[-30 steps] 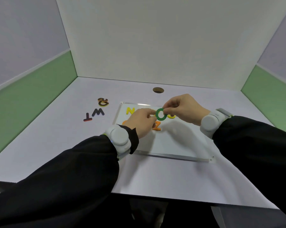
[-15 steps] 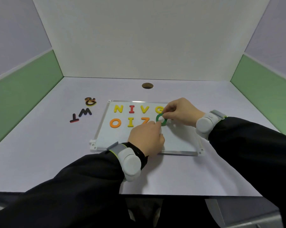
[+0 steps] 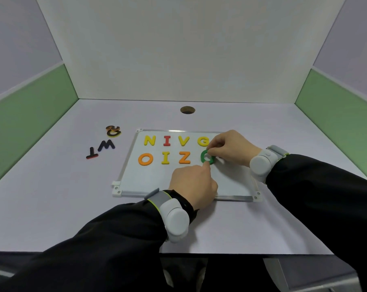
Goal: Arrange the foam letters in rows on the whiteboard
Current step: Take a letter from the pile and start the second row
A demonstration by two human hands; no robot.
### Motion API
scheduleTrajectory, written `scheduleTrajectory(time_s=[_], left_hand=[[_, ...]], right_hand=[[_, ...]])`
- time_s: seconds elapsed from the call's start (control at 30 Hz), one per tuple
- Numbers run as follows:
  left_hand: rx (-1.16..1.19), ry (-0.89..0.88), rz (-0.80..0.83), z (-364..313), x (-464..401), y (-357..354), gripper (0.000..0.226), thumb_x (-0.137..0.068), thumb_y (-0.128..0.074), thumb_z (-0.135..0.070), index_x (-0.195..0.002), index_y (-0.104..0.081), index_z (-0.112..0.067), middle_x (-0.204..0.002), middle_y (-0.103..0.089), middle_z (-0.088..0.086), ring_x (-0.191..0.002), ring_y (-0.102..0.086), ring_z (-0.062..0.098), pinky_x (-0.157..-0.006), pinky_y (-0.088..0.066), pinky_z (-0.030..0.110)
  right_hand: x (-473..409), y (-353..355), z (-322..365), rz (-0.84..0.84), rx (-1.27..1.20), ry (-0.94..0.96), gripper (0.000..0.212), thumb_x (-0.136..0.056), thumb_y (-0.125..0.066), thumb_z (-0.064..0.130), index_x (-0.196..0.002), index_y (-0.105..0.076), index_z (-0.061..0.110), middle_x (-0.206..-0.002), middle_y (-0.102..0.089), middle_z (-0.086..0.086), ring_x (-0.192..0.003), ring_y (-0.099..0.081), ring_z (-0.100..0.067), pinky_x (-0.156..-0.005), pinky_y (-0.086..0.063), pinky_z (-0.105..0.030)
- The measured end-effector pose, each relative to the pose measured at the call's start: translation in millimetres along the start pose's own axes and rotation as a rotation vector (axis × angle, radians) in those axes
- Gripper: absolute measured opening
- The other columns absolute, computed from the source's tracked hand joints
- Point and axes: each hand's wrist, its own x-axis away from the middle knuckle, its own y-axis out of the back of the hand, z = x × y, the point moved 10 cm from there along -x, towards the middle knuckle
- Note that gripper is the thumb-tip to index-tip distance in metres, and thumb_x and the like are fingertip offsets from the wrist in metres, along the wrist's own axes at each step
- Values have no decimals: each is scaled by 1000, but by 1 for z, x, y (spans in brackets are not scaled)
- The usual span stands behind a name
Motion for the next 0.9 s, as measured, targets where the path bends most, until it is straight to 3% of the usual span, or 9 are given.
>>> scheduleTrajectory(time_s=[0.9], left_hand=[[5, 46, 9, 7, -1, -3, 42, -96, -35, -30, -134, -43, -13, -77, -52, 1, -66, -50, 24, -57, -33, 32]], right_hand=[[1, -7, -2, -28, 3, -26, 7, -83, -73, 21, -85, -76, 14, -84, -72, 0, -73, -63, -11, -64, -44, -18]])
